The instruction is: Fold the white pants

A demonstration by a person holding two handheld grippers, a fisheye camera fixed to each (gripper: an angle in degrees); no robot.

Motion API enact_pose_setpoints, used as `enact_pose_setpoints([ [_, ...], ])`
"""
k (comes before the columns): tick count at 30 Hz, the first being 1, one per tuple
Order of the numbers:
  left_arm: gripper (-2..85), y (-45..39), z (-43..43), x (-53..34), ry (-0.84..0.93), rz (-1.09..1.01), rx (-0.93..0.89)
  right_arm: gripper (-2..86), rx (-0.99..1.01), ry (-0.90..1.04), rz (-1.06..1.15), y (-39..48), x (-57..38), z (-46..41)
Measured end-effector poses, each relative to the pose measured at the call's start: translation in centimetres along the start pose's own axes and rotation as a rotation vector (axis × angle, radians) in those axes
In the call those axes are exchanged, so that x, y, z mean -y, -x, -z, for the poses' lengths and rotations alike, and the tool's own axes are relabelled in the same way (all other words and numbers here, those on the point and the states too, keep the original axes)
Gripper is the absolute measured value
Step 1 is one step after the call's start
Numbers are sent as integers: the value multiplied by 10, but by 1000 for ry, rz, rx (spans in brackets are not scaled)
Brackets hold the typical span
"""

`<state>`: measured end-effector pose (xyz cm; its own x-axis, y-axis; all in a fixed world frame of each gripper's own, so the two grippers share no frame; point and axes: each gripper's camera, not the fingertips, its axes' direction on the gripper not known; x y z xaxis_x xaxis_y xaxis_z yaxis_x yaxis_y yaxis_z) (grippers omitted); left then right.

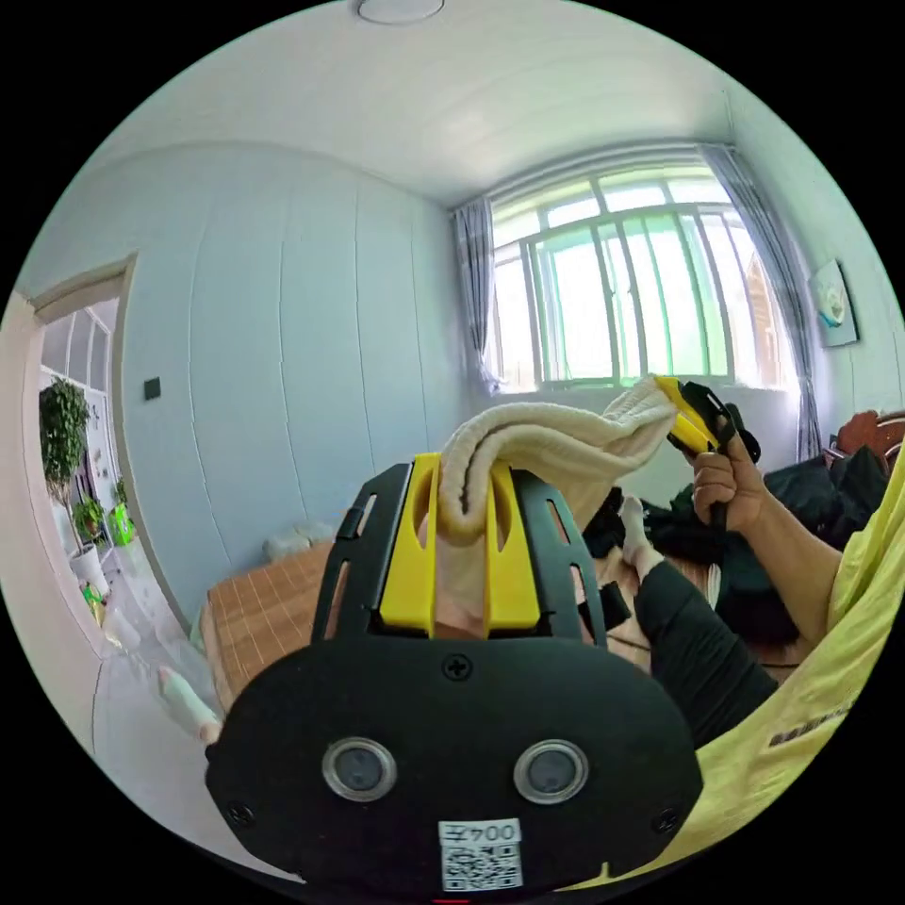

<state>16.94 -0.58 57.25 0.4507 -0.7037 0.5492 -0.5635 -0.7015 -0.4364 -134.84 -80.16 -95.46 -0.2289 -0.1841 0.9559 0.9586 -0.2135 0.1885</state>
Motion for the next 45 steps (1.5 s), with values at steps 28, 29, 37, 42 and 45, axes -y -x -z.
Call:
enact_pose_setpoints([
  [28, 57, 214, -59, 177, 224, 299, -194, 64, -198, 154, 281, 159, 302, -189],
  [29, 56, 243, -81, 188, 214, 329, -135, 64, -261, 185, 247, 128, 314, -226],
  [37, 57, 166, 3, 427, -176, -169, 401, 64, -223, -88, 594, 264, 471, -359],
  [42, 54, 80, -43, 374, -19, -293, 453, 64, -232, -30, 607, 284, 500, -367],
  [45, 46, 21, -113, 280, 123, -414, 404, 64, -279, 69, 534, 228, 484, -360],
])
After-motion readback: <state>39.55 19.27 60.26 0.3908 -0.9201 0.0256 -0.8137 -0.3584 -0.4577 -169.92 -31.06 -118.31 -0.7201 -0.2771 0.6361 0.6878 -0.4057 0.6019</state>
